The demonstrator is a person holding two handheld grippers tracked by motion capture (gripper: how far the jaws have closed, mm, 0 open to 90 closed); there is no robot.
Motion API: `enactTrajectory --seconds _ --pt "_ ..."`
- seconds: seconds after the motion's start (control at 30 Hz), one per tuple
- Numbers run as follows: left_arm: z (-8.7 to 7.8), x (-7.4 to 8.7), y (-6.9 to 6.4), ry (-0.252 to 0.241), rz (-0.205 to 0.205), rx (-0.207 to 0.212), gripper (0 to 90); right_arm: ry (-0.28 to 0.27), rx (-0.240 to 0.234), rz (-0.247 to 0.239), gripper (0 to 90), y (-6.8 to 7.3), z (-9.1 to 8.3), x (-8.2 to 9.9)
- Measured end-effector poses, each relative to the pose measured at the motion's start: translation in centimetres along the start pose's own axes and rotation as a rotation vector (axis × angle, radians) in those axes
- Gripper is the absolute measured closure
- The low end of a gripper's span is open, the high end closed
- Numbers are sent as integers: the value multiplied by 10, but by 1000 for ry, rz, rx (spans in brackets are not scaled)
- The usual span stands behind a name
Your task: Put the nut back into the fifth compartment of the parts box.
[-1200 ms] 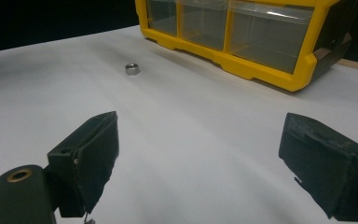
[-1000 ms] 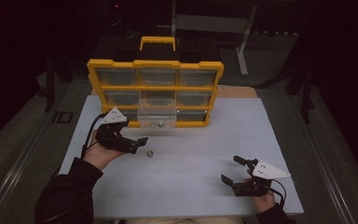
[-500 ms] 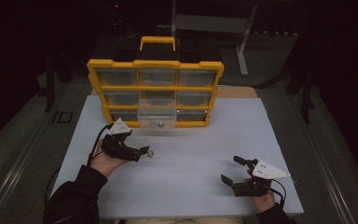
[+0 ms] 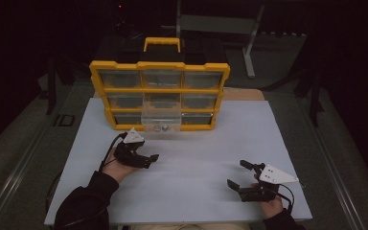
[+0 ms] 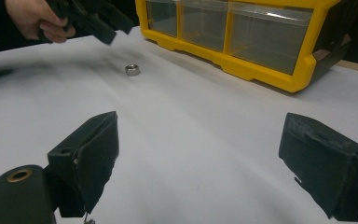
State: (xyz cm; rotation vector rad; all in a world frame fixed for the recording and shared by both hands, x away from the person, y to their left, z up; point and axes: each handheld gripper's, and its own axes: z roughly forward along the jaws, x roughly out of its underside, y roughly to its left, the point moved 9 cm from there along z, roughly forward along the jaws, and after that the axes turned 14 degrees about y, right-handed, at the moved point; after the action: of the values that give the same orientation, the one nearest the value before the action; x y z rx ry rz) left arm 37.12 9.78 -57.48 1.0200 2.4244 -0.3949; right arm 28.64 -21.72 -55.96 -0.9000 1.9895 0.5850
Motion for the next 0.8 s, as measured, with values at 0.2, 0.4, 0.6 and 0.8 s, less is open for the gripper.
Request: enactTrajectory --seconds 0.2,0.4,0.6,0.8 --pt "16 6 -4 40 35 5 315 0 0 0 122 0 0 0" --pt "25 11 -5 74 74 -20 422 1 0 -1 122 0 0 0" --pt "31 14 -5 100 73 -35 484 2 0 0 122 0 0 0" --pt "37 14 -8 122 83 -32 547 4 0 0 122 -1 0 1"
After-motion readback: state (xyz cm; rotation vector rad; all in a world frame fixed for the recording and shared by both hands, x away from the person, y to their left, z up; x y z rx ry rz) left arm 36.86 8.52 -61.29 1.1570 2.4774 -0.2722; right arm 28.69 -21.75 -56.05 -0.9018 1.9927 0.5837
